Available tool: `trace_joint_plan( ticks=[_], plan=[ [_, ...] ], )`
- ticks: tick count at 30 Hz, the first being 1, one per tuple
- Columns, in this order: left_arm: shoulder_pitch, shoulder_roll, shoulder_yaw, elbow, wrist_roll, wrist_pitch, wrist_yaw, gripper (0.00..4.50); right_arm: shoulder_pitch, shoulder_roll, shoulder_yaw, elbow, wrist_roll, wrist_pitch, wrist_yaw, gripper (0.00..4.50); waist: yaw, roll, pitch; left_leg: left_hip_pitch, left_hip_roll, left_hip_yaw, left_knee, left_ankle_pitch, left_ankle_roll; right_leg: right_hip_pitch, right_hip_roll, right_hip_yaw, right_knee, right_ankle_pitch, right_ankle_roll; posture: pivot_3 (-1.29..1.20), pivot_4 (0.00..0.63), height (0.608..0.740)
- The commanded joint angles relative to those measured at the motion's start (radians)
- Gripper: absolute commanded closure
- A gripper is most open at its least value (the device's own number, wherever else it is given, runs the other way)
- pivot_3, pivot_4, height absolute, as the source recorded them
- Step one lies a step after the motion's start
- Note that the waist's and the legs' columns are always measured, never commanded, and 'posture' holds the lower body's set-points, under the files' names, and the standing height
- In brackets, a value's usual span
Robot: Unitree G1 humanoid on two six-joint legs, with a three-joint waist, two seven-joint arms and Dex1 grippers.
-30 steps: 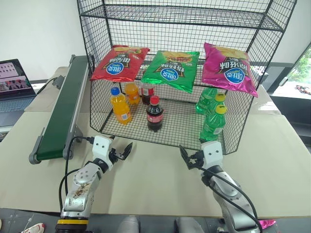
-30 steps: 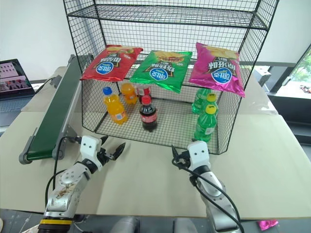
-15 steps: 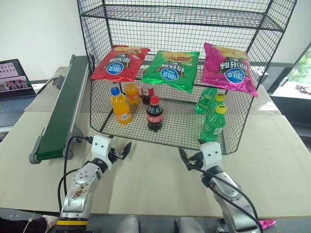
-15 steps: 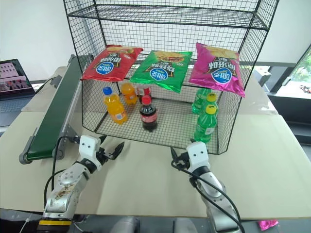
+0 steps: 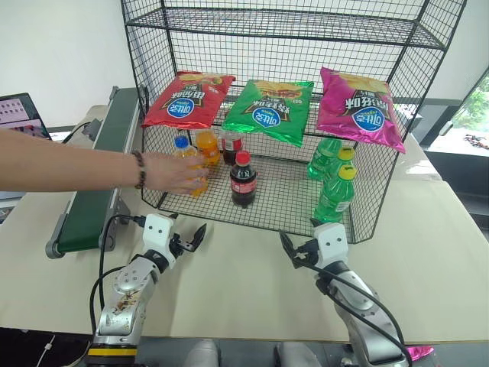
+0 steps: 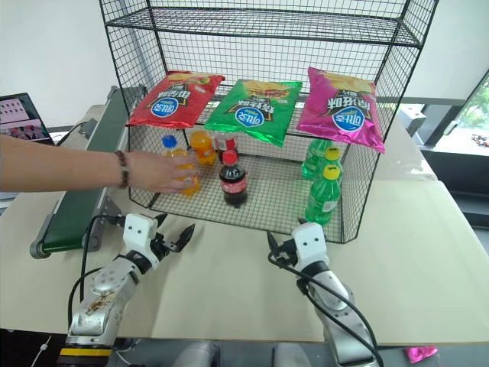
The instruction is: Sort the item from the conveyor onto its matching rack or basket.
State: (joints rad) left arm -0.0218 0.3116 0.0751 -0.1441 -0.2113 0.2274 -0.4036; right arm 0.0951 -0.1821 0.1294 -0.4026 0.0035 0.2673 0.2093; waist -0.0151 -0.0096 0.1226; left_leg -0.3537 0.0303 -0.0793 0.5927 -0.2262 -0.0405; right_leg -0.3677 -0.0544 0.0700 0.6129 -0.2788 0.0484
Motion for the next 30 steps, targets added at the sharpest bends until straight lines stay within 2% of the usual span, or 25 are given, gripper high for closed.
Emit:
trace_joint_plan(
  ticks=[1, 30],
  plan=[
    [-0.015, 0.014, 0.018, -0.033, -0.008, 0.000, -0.002, 0.03, -0.008, 0.006, -0.001, -0.030, -0.006, -0.030, -0.008, 0.00, 0.000, 0.000, 0.000, 0.000, 0.000, 0.000, 0.000, 0.000, 0.000, 0.000, 0.000, 0.000, 0.000, 0.000, 0.000, 0.00, 0.150, 0.738],
    [0.002, 0.017, 0.033, -0.067, -0.029, 0.026, 0.002, 0.03, -0.020, 0.003, -0.001, -0.008, 0.000, -0.042, 0.003, 0.00, 0.000, 0.000, 0.000, 0.000, 0.000, 0.000, 0.000, 0.000, 0.000, 0.000, 0.000, 0.000, 0.000, 0.000, 0.000, 0.00, 0.150, 0.738]
  ],
)
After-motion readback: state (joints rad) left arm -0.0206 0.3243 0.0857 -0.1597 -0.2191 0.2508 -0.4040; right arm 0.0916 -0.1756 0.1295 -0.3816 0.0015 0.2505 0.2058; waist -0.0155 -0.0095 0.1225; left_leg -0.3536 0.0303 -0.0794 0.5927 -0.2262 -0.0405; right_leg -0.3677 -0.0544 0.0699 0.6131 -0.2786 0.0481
